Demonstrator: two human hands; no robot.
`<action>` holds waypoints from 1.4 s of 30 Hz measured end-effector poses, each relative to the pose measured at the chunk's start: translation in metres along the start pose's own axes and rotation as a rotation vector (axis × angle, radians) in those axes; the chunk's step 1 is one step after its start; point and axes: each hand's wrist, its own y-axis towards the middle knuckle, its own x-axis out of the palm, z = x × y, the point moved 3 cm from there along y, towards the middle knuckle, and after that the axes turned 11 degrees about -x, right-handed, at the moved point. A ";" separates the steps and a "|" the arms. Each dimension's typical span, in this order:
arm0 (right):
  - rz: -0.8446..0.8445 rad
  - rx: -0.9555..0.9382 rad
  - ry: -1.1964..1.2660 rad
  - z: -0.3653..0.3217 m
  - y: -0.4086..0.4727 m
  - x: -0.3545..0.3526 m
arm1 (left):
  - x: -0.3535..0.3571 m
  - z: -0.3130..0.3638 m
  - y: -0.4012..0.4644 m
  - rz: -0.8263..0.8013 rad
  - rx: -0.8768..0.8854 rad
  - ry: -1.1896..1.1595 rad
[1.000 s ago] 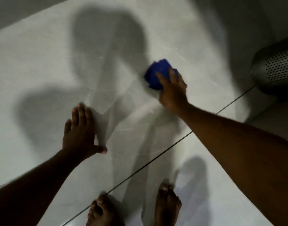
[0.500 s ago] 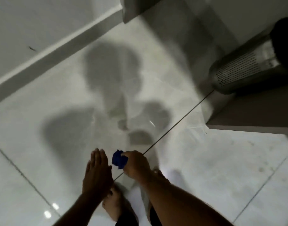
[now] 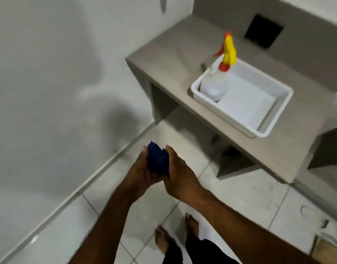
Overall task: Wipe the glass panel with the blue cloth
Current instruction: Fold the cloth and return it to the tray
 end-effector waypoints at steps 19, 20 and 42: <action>0.240 0.096 0.836 -0.015 -0.025 -0.169 | 0.100 0.124 -0.063 -0.095 0.342 0.321; 0.255 0.107 0.834 -0.007 -0.024 -0.183 | 0.112 0.127 -0.055 -0.042 0.346 0.337; 0.149 0.260 -0.075 0.197 0.075 -0.293 | 0.277 0.162 0.158 0.675 0.263 1.343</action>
